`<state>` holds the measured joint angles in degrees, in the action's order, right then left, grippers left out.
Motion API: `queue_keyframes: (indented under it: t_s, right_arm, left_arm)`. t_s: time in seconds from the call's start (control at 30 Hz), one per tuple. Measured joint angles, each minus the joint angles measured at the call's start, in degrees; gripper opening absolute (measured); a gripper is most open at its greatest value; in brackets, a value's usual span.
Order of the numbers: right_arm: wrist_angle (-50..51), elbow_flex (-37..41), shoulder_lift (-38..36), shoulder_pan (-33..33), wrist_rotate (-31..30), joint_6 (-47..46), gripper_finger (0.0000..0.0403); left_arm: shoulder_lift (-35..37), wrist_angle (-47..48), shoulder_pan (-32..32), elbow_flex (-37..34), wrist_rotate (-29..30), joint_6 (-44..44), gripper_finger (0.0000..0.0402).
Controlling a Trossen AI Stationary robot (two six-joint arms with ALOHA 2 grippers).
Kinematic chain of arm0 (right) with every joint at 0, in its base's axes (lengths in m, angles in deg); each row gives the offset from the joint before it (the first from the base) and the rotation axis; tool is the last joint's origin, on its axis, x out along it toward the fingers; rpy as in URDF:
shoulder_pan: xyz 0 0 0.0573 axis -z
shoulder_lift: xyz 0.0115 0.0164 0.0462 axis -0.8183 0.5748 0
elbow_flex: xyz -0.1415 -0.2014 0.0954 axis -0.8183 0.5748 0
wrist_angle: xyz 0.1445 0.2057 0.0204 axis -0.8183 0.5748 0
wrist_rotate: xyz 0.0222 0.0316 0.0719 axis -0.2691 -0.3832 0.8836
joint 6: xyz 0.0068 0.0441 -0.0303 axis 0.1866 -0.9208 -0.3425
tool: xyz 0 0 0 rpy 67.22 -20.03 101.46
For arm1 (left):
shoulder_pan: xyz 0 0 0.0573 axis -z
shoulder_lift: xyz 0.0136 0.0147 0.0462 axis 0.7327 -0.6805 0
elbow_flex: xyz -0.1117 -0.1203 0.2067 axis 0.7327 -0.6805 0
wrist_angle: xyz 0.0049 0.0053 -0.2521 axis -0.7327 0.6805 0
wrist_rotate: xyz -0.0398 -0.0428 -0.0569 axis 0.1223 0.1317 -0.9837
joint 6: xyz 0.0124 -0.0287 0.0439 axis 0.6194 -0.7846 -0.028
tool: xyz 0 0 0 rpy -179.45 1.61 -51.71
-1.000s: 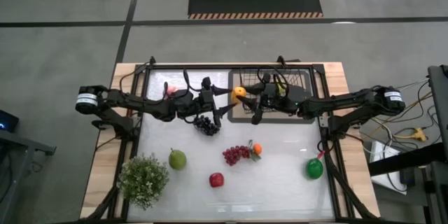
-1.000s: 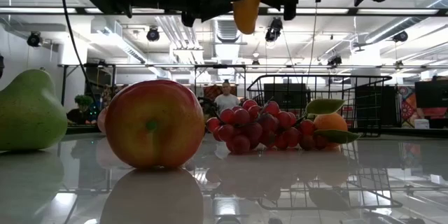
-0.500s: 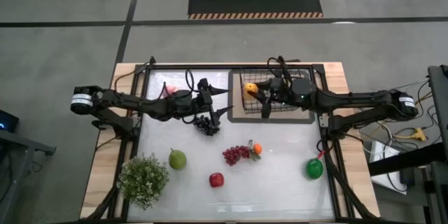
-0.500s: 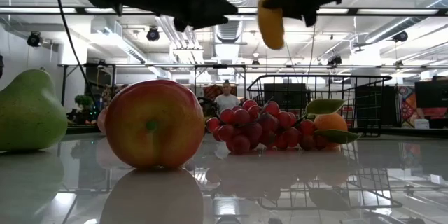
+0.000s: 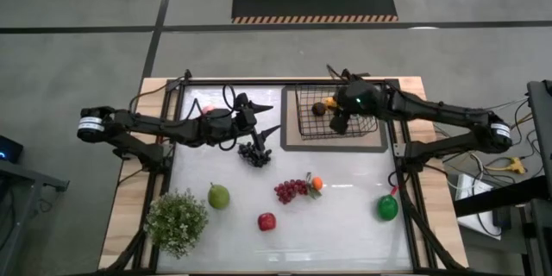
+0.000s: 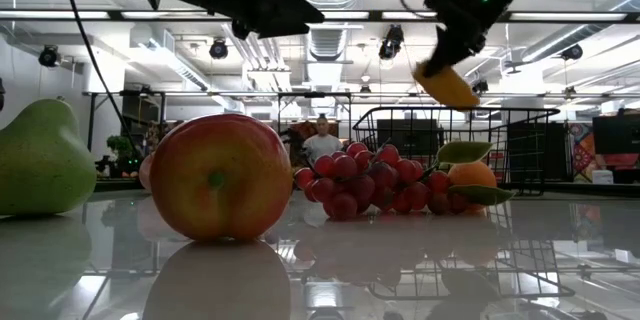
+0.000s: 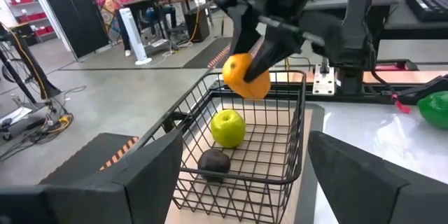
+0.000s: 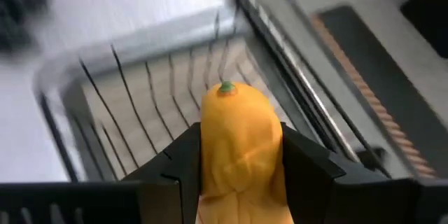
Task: Build produce basket
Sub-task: Put the mango into the black basket
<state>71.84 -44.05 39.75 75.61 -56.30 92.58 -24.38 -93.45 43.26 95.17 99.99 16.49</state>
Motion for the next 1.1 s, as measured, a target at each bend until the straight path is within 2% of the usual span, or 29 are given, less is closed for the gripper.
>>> queue_keyframes:
  t_s: [0.1, 0.23, 0.37, 0.57, 0.83, 1.1]
  right_arm:
    - [7.33, -3.31, 3.87, 2.2, 0.15, 5.01, 0.0144]
    - [12.06, -6.39, 8.89, 4.73, 0.93, 9.17, 0.0144]
    - [13.78, -8.49, 13.52, 7.21, 8.13, 12.23, 0.0144]
    - [16.11, -10.81, 18.79, 10.83, 14.01, 18.77, 0.0144]
    - [19.14, -11.12, 23.23, 16.77, 25.15, 26.05, 0.0144]
    - [20.43, -11.03, 27.75, 18.09, 25.31, 26.72, 0.0145]
  left_arm:
    - [0.0, -0.01, 0.0, 0.0, 0.0, -0.02, 0.029]
    - [0.0, 0.01, 0.02, 0.0, 0.0, -0.06, 0.029]
    - [0.0, 0.01, 0.02, 0.0, 0.0, -0.1, 0.029]
    - [0.0, 1.53, 0.02, 0.0, 0.0, -0.44, 0.029]
    - [-0.02, 2.03, 0.07, 0.0, 0.0, -0.55, 0.029]
    - [-0.02, 2.02, 0.04, 0.0, 0.0, -0.55, 0.029]
